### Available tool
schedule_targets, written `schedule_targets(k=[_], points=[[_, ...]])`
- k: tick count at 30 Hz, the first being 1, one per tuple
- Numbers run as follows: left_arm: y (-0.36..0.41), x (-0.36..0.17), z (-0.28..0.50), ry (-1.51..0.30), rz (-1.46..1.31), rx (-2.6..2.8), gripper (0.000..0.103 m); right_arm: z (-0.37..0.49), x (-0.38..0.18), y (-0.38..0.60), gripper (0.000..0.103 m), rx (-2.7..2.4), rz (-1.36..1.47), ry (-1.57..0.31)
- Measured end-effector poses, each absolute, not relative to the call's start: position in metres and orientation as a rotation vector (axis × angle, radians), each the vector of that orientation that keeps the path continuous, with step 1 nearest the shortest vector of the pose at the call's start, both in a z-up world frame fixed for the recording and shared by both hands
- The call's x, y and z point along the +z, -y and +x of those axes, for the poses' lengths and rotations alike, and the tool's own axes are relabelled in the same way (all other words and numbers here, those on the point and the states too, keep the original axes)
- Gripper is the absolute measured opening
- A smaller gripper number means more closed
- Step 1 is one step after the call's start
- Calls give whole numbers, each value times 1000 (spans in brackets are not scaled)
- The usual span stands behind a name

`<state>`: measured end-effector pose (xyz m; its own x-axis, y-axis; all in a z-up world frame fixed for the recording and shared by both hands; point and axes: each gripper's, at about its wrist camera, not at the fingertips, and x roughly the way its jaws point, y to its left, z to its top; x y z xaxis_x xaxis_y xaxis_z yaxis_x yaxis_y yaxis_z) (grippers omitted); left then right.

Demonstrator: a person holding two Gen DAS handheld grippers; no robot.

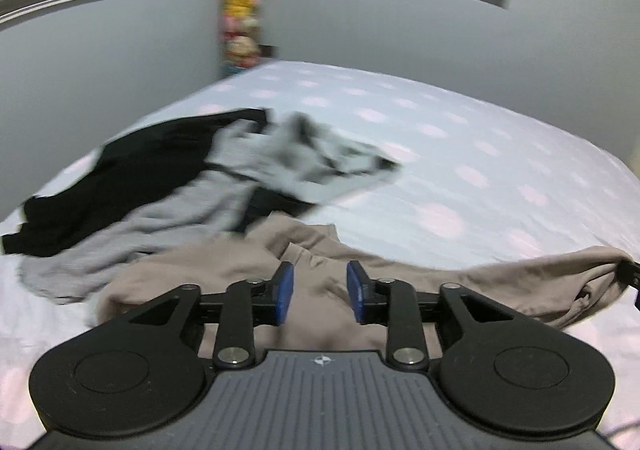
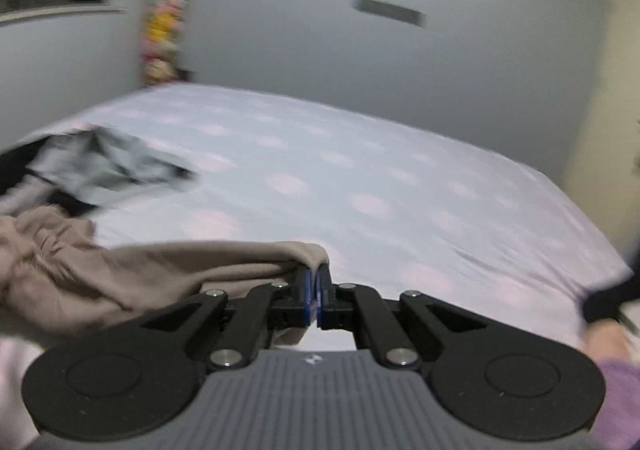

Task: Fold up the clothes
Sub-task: 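Lift the beige shirt with both grippers and pull it out of the pile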

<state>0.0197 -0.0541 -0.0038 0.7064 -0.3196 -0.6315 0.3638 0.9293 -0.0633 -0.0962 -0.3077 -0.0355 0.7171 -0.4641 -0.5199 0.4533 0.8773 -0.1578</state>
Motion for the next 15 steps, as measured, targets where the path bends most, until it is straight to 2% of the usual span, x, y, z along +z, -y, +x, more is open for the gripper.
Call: schedule_targets(k=[3,9,11,13,15], points=[[84,-11,6,-723,133,-453,31,-118,-48,334,3,-507,76,-658],[127,-27,-22,-818,206,-568,31,-145,-70,317,3,-390,108,-713],[133,-31,-28,-850,189,-596,35,-149,-73,310,3,-330,111,-712],[138,-34,-36,-866,185,-606,43,-152,-75,299,3,-254,94,-710],[143,-36,-41,-872,203,-605,43,-158,-77,289,3,-172,80,-720]])
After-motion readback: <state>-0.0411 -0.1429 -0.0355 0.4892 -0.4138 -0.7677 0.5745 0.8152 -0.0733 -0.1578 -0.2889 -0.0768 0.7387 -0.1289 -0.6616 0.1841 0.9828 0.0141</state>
